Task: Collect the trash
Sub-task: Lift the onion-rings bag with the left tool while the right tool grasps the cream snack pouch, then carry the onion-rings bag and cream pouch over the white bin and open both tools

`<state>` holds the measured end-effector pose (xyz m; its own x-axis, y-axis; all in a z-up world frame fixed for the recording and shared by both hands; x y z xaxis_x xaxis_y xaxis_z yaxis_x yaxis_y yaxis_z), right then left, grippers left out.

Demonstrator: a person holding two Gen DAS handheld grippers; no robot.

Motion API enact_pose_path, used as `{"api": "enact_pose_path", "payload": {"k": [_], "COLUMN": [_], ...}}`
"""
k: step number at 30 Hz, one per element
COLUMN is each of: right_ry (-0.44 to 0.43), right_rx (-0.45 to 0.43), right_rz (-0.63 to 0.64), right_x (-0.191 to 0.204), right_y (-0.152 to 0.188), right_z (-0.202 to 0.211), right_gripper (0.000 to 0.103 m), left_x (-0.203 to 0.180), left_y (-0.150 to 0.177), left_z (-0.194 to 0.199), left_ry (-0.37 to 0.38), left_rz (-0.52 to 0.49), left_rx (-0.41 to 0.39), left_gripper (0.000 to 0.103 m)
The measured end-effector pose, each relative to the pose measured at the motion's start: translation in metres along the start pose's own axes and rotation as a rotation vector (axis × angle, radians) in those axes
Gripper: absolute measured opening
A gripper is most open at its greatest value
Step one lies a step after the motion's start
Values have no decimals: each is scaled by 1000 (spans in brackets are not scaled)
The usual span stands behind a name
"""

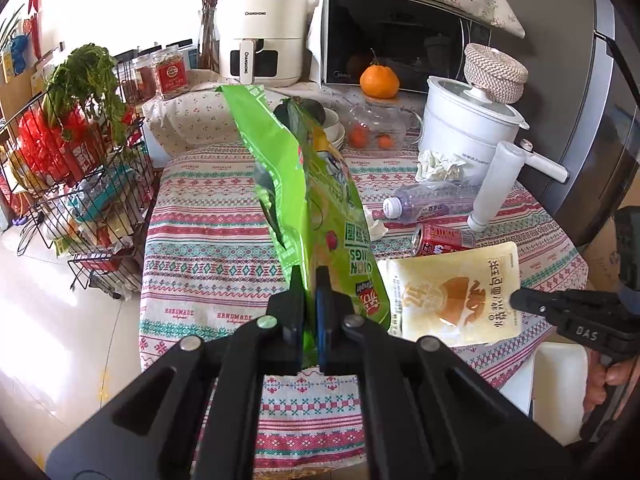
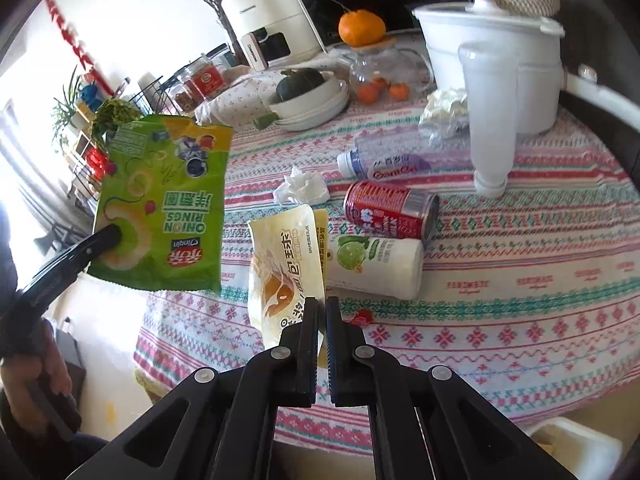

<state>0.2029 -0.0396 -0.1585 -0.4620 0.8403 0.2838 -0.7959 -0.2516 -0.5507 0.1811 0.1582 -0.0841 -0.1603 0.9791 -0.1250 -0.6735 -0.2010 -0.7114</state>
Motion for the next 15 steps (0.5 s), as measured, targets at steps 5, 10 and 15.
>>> {"api": "enact_pose_path", "payload": {"k": [5,10,15], "right_ry": [23,52,99], "right_rx": [-34,-70,-81], "right_rz": [9,12,-9], "right_x": [-8,-23,-45], "right_y": [-2,0,6], "right_z": [34,67,93], "right_gripper": [3,3,3], "left_x": [-15,-31,-45], "left_y": [0,3,8], "left_z": [8,13,14], "left_ry": [26,52,75], "left_rz": [-30,-59,-80], "left_rx": [-15,-19,-10], "left_gripper": [6,6,6]}}
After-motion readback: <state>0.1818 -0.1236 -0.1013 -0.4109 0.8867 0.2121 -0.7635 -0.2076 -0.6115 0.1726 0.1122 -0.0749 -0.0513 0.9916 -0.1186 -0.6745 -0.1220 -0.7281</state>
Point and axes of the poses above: each gripper's, at about its wrist camera, not at the fingertips, and z roughly against the way its jaws point, x to its left, y to its underside, the point moved 10 cm from there along -z, roughly the way its jaws point, and after that the axes turned 9 degrees about z, right-handed, at the moved point
